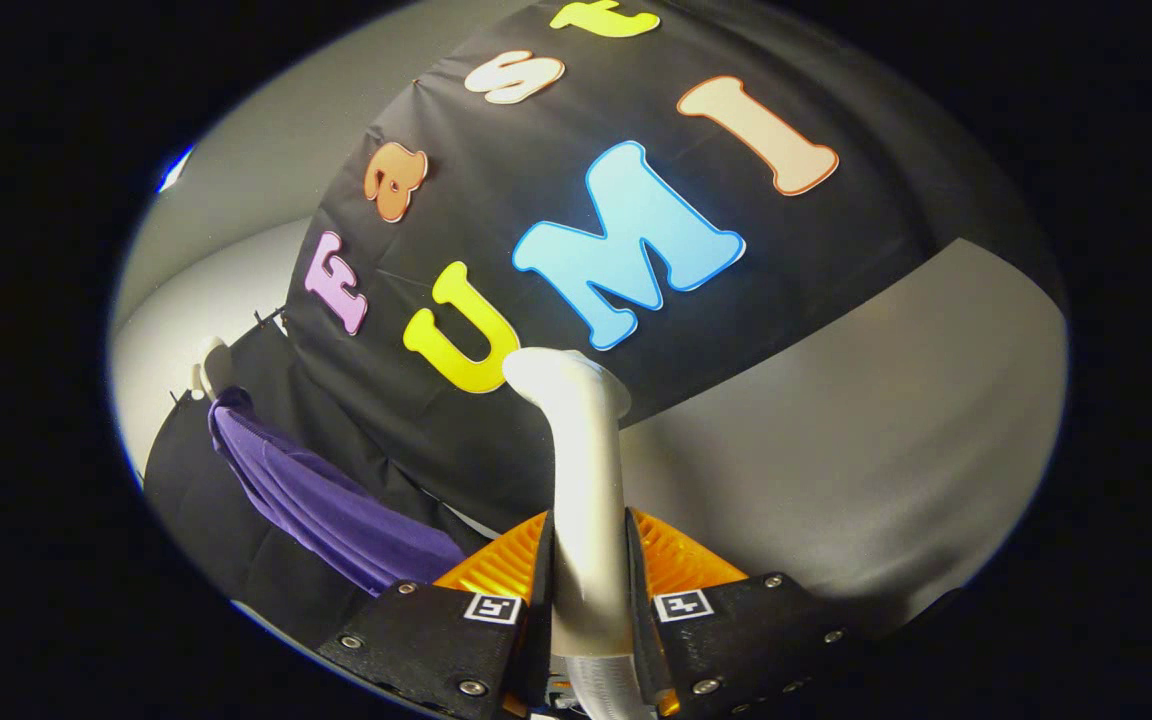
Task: Iron the clothes twice with a garment steamer, once on the left side and once on the right side.
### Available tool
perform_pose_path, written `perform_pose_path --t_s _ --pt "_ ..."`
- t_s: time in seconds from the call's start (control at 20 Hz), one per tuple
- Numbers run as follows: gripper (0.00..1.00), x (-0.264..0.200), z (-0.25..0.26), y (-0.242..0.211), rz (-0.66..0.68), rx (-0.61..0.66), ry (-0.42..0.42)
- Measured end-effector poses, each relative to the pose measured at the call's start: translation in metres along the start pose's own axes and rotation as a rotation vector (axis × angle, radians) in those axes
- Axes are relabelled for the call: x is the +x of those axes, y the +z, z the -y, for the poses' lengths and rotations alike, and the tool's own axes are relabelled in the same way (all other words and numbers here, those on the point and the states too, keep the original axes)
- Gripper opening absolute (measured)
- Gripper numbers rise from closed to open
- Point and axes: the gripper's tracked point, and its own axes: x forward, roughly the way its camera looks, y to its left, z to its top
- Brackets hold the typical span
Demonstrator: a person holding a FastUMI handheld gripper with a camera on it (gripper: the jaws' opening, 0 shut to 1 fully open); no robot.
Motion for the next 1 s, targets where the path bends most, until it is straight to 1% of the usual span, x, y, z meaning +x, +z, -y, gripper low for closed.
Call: perform_pose_path --t_s 0.15,0.3,0.45,0.7,1.0 --pt "0.34 -0.033 -0.013 -0.017 0.058 -0.044 -0.034" --pt "0.34 -0.078 -0.026 -0.036 0.136 -0.09 -0.081" --pt "0.34 -0.12 -0.045 -0.062 0.193 -0.14 -0.104" --pt "0.34 -0.167 -0.082 -0.105 0.278 -0.228 -0.131" --pt "0.34 -0.21 -0.126 -0.162 0.361 -0.35 -0.156"
